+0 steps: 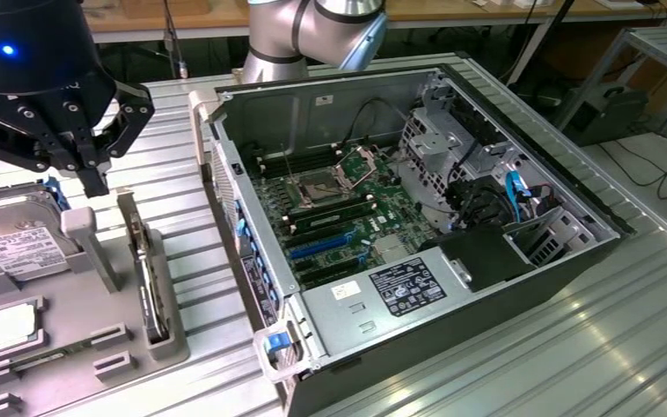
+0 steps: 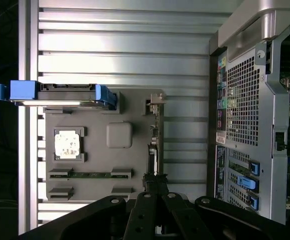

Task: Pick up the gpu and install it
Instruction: 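Pick up the gpu and move the gpu toward the slot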

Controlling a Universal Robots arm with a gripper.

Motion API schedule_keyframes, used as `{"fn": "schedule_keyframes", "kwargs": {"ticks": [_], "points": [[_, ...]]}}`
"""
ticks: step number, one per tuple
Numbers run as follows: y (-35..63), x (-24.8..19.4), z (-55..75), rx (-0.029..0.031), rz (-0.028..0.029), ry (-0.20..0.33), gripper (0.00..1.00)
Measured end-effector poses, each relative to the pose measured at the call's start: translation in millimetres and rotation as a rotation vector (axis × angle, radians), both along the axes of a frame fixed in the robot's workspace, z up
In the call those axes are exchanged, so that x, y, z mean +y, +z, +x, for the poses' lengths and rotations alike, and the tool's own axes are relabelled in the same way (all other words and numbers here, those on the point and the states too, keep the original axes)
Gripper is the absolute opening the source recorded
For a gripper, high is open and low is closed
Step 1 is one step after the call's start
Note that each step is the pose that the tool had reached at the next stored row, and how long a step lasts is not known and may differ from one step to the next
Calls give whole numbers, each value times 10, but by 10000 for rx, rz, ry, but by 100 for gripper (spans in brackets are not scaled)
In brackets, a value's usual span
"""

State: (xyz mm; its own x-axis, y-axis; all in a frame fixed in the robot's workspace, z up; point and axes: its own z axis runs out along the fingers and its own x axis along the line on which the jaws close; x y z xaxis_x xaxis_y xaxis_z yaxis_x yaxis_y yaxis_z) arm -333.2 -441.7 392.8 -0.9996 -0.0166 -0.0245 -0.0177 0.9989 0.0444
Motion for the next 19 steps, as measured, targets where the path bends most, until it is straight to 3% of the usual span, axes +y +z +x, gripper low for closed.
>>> {"fn": "schedule_keyframes", "kwargs": {"ticks": [8, 14, 15, 18, 19], "points": [[0, 0, 0, 0, 0, 1, 11], [0, 0, 0, 0, 0, 1, 42], [0, 0, 0, 0, -1, 0, 42], [0, 0, 0, 0, 0, 1, 60], [0, 0, -1, 1, 0, 1, 60]]}}
